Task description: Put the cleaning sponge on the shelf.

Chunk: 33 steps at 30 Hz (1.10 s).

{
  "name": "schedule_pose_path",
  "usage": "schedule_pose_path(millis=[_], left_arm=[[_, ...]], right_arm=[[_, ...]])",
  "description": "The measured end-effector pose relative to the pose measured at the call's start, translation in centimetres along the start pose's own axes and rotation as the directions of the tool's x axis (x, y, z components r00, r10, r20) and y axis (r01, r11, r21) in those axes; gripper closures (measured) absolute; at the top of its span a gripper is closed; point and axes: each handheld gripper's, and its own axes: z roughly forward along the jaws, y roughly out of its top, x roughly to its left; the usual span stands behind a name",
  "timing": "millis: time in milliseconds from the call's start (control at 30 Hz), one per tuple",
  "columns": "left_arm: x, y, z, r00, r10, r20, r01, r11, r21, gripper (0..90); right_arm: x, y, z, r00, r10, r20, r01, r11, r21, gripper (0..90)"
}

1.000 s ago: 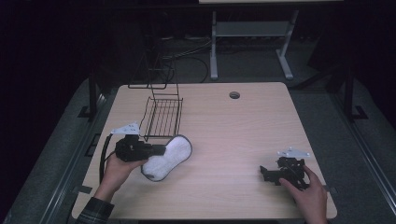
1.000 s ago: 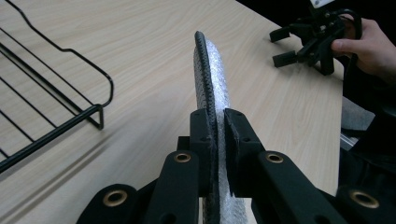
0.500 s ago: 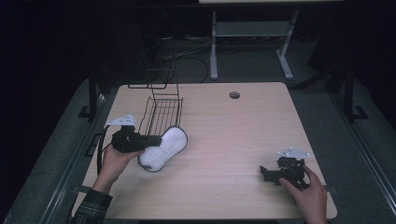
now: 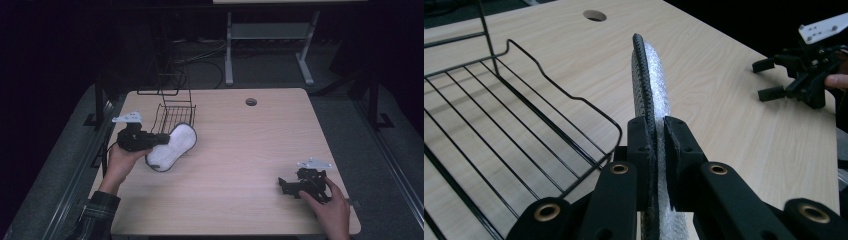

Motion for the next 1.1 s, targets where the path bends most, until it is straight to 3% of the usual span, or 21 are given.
schedule_pose_path(millis=[533,833,1100], left_arm=[[2.6,1.1,-0.7,0.9985,-0.025,-0.048,0.024,0.9993,-0.030,82.5],[4.8,2.3,-1.8,0.9966,-0.037,-0.073,0.033,0.9979,-0.056,82.4],[6.7,2.3,-1.4,0.9927,-0.082,-0.089,0.076,0.9949,-0.066,82.5]], right_arm=[[0.0,0.0,0.0,1.0000,0.000,0.001,0.000,1.000,0.000,0.0],[0.0,0.0,0.0,1.0000,0.000,0.002,0.000,1.000,0.000,0.0],[0.0,0.0,0.0,1.0000,0.000,0.002,0.000,1.000,0.000,0.0]])
